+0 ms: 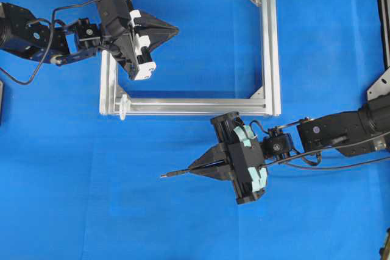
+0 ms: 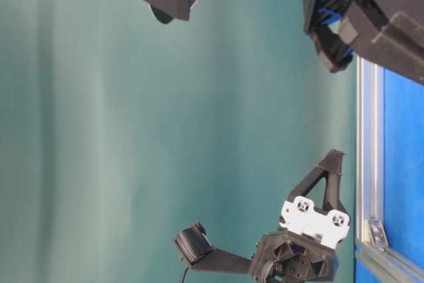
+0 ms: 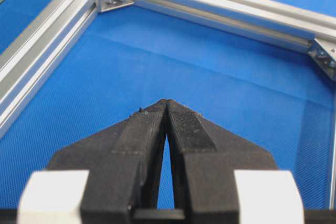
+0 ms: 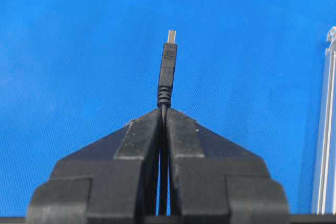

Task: Insert the wire through the string loop located on the left side.
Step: 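Lift the cable plug with the right gripper and rotate it toward the frame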

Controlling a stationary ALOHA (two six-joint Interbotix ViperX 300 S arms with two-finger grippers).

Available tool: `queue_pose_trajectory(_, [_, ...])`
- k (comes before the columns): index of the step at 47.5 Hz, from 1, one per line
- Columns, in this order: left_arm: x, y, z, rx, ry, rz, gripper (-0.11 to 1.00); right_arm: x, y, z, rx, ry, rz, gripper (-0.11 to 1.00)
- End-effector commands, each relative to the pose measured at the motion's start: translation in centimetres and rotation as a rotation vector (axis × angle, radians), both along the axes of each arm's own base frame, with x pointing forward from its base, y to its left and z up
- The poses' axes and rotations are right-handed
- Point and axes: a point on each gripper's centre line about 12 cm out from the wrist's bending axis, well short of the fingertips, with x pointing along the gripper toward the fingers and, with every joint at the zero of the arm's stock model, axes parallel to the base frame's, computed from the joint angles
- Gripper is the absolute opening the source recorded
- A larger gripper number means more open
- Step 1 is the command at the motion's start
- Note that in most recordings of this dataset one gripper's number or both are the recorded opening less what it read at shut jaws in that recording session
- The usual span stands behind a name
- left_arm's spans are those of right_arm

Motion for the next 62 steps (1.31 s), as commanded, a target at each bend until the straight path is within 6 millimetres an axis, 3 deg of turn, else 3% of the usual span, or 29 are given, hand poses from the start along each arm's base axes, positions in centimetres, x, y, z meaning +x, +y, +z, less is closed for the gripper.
queue_pose_trajectory(1, [0.2, 0.0, 1.5, 0.012, -0.043, -0.002, 0.00, 0.2, 0.1, 1.5, 0.009, -0.040, 0.002, 0.00])
queue_pose_trajectory(50, [0.2, 0.0, 1.5, 0.011, -0.045, -0.001, 0.00, 0.1, 0.1, 1.4, 0.008, -0.037, 0.002, 0.00])
queue_pose_trajectory(62, [0.2, 0.0, 1.5, 0.011, -0.045, -0.001, 0.00, 0.3, -1.5, 1.4, 0.006, -0.036, -0.039, 0.00])
